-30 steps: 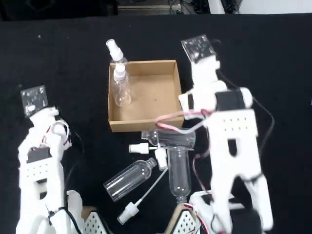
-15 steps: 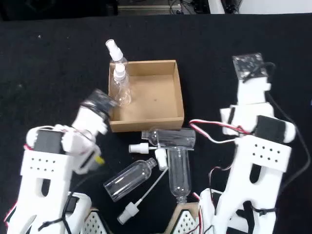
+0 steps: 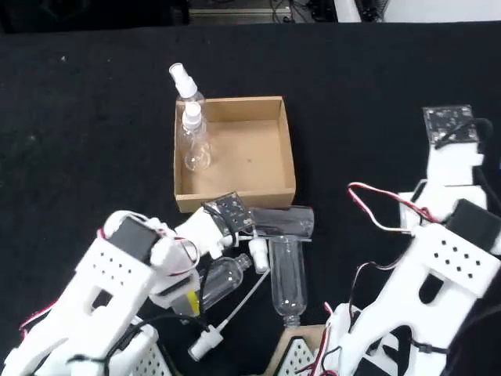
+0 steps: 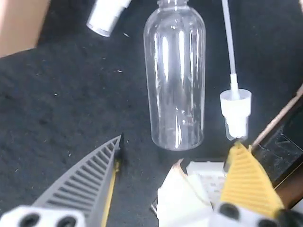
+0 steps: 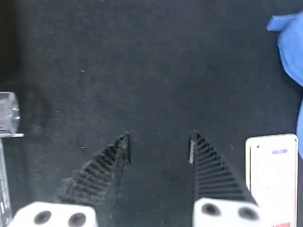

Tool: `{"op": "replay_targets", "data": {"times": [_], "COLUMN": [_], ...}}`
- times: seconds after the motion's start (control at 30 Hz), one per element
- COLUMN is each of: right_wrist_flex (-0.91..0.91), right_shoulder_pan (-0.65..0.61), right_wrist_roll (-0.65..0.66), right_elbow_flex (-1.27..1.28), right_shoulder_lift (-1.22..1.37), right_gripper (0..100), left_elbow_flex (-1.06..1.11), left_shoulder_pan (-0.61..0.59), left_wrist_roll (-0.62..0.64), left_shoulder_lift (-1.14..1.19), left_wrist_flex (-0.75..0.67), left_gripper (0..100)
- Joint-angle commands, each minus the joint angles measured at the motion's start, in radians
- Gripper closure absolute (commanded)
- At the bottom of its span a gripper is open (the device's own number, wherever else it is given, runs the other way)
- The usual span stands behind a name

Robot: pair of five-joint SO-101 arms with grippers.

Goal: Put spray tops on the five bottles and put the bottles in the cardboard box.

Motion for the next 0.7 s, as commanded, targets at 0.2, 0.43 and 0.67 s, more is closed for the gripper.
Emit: {"op": "replay_targets", "data": {"times": [0.2,0.43,0.67], "right_wrist_flex": [-0.038,-0.106,-0.104], "right_shoulder_pan": [0.054,0.055,0.052], "right_wrist_roll": [0.031,0.031,0.029], "right_elbow_flex": [0.045,0.107,0.111], "right_shoulder_lift": [-0.038,-0.038,-0.038], "right_gripper": [82.5,82.5,82.5], "left_elbow_flex": [0.088,0.259,0.297], "left_shoulder_pan": [0.016,0.007,0.015], "left_wrist_roll": [-0.005,-0.005,0.091], "left_shoulder_lift": [0.164,0.164,0.164], "left_wrist_flex": [-0.213,-0.388,-0.483], "left_gripper": [67,68,69]}}
